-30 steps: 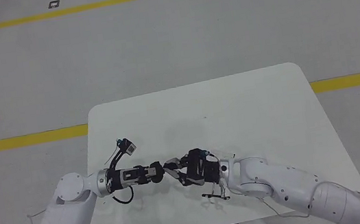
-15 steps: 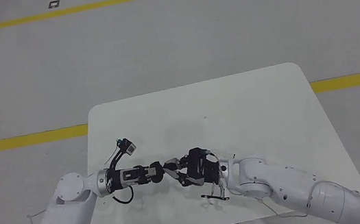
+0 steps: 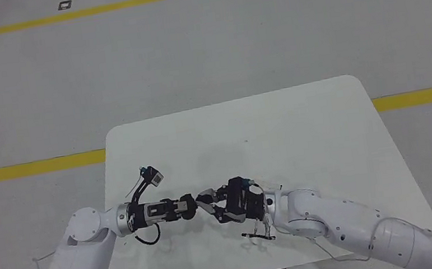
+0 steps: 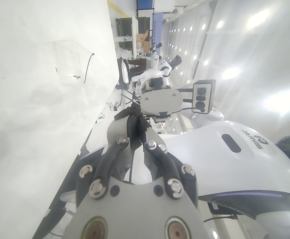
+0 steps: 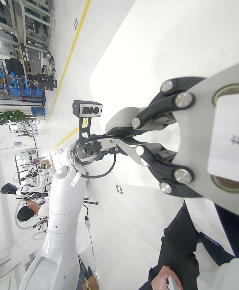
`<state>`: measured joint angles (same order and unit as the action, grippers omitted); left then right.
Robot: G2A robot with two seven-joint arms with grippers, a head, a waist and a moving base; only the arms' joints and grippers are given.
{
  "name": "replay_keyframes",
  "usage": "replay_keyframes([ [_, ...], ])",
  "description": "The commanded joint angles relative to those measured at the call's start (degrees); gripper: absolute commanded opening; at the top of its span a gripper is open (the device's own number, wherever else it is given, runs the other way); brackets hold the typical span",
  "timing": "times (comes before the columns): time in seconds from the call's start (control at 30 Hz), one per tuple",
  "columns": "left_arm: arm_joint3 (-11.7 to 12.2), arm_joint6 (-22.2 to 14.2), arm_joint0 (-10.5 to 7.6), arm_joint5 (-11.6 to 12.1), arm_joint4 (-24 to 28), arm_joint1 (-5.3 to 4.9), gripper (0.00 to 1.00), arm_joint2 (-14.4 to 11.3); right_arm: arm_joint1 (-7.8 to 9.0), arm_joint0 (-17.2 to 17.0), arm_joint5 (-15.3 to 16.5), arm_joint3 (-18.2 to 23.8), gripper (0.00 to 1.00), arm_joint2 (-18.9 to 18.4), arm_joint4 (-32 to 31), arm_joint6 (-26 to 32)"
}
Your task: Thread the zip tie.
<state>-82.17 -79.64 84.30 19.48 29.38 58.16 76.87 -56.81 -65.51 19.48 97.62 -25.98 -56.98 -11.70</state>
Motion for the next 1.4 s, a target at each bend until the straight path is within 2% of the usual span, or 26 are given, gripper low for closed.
replay_keyframes([
  [0.0, 0.0, 0.0, 0.0, 0.0, 0.0, 0.0, 0.0, 0.0, -0.01, 0.1, 0.0, -0.1, 0.0, 0.1, 0.1, 0.1],
  [0.9, 0.0, 0.0, 0.0, 0.0, 0.0, 0.0, 0.0, 0.0, -0.32, 0.9, 0.0, -1.3, 0.0, 1.4, 1.4, -0.1],
  [1.37, 0.0, 0.0, 0.0, 0.0, 0.0, 0.0, 0.0, 0.0, -0.2, 0.4, 0.0, -0.6, 0.0, 0.7, 0.3, -0.1],
])
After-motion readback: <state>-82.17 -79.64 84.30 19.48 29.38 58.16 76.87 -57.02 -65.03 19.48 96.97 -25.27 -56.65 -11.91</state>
